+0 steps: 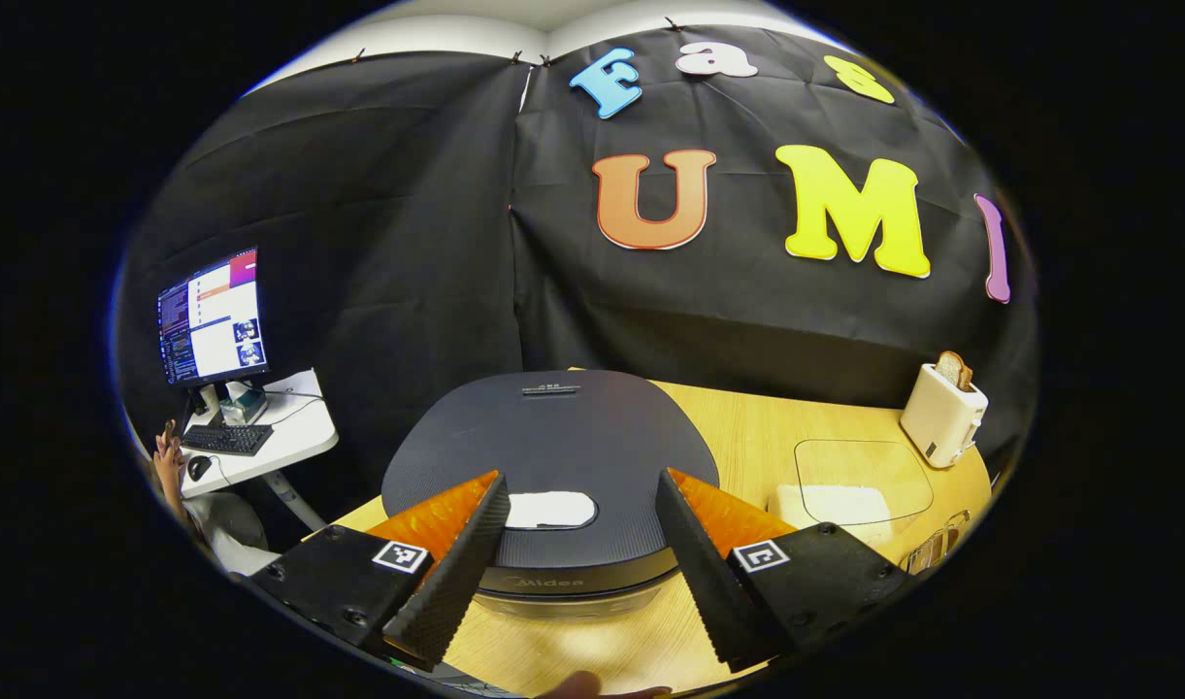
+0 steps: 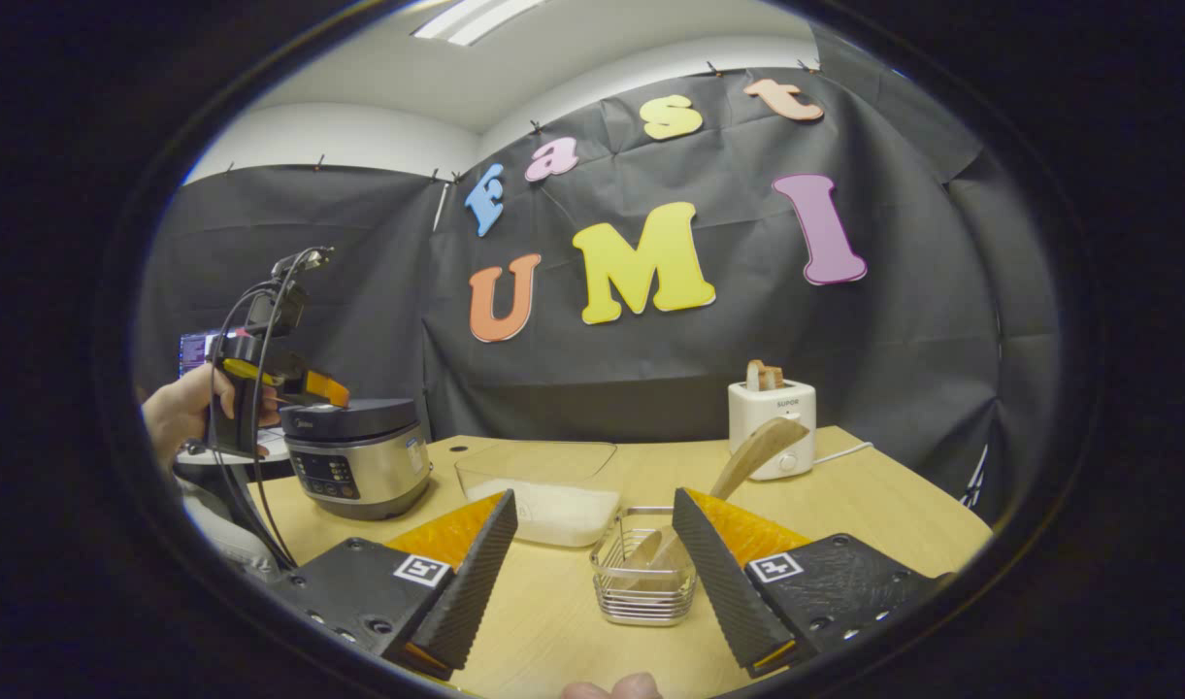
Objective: Close the left gripper, press the button to open the rice cooker; take a wooden spoon from the chopstick holder with the right hand, scoop a spoonful of rice and pour it into the rice cooker, then put the wooden spoon back into the chopstick holder.
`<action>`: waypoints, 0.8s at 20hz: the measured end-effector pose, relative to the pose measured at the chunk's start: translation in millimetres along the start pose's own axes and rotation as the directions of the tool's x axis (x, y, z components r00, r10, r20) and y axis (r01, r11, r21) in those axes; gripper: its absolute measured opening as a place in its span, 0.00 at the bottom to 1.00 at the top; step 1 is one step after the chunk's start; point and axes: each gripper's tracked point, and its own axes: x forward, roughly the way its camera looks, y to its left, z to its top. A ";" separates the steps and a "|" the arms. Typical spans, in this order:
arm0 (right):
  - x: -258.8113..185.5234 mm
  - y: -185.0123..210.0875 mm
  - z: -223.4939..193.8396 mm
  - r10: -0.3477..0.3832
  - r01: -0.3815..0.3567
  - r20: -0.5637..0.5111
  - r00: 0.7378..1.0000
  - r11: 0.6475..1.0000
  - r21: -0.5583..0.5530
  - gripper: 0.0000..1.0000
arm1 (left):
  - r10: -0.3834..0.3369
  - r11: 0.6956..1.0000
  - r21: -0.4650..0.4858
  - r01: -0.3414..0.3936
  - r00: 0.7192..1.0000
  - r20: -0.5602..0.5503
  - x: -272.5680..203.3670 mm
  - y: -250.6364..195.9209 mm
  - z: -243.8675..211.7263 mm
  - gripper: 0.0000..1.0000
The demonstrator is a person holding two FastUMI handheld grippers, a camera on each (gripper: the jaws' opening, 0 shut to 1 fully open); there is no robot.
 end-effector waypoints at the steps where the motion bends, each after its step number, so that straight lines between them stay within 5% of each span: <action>1: 0.6 0.2 -0.5 0.000 0.000 -0.001 1.000 1.000 0.001 0.95 | -0.002 1.000 -0.003 0.002 1.000 0.002 -0.5 -0.1 -1.5 0.98; 16: 7.2 13.5 -11.9 0.022 -0.022 -0.026 0.999 1.000 0.014 0.95 | -0.070 0.998 0.011 0.070 0.993 0.090 -1.3 2.2 -10.4 0.92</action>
